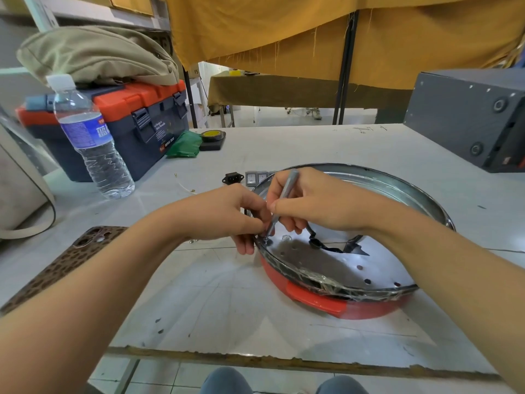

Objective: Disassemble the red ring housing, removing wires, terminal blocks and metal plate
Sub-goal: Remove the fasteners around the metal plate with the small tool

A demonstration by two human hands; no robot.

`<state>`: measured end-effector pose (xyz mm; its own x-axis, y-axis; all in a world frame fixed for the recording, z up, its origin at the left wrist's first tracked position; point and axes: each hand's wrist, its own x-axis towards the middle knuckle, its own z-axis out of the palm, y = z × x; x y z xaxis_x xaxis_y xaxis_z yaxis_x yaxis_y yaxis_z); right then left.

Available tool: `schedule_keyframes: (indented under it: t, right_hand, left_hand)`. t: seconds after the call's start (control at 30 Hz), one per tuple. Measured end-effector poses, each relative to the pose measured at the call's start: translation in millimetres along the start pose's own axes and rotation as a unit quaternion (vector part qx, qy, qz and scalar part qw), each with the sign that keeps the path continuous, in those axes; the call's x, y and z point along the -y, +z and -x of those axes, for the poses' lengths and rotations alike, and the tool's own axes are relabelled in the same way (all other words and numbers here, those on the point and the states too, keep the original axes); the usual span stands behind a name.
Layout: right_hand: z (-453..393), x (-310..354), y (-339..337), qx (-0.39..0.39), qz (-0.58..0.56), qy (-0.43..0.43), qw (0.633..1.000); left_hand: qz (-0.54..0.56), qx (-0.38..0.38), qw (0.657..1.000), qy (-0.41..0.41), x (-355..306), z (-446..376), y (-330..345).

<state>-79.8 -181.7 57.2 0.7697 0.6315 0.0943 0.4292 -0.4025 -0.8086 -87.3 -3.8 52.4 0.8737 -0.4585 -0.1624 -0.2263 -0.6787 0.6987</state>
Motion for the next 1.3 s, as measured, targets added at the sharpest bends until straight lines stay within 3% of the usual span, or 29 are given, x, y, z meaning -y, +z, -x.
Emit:
schedule_keyframes:
  t: [1.3]
  right_hand:
    - [-4, -7, -2, -0.026, -0.006, -0.007, 1.0]
  left_hand:
    - [-0.014, 0.079, 0.995, -0.062, -15, -6, -8]
